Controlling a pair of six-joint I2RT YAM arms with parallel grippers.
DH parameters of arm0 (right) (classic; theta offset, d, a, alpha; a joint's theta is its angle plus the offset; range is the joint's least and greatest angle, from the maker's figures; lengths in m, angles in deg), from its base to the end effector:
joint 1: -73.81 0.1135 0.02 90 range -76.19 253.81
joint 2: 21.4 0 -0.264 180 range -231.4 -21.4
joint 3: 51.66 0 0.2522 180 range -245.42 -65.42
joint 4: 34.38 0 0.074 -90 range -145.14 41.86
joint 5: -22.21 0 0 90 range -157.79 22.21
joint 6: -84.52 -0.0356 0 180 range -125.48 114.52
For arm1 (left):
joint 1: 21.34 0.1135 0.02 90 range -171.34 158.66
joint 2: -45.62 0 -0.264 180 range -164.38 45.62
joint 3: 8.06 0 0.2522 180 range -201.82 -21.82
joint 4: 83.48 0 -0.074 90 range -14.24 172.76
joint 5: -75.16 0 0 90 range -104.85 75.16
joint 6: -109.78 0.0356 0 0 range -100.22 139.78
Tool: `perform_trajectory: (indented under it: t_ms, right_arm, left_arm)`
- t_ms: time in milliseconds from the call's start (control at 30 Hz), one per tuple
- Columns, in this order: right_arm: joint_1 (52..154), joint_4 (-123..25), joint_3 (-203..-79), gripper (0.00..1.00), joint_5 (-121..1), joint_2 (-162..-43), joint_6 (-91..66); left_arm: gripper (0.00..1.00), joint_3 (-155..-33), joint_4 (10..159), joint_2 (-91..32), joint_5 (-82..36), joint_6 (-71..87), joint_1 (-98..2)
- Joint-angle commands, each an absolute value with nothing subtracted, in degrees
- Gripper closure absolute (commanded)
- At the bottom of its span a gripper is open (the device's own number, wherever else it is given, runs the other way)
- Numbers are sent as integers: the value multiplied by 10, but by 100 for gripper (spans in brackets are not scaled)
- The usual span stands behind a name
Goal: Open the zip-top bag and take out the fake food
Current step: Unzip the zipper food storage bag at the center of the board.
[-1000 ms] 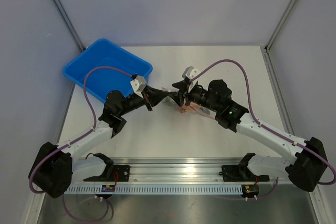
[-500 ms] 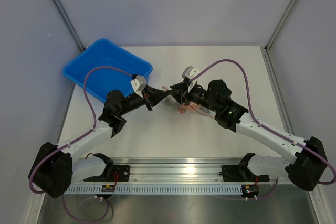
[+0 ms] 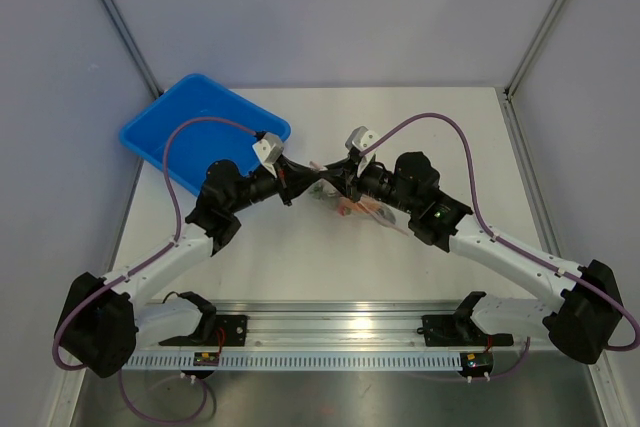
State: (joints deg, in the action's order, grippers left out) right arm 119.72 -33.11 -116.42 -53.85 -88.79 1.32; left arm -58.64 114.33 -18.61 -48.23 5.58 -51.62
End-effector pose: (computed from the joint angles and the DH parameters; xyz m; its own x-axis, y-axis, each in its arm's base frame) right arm 0.1879 0.2063 0.3431 0.0860 -0.0764 -0.9934 -0.8605 0.4968 -0.1127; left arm 0.2093 -0.1449 0.2993 -0.1588 -0.1444 -0.9767 0.8830 0.4217 -0.2060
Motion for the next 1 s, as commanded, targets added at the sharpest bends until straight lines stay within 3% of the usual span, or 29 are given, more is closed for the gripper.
perform_trajectory:
  t_ms: [0,967]
  right_arm:
    - [1205,-324,-1178,86,-552,-882,15]
    - [1205,-367,-1157,94,-539,-851,7]
  left_arm:
    - [100,-610,1156,-169,-462,48,-517]
    - [100,-587,1105,-112,-386,-19,-451]
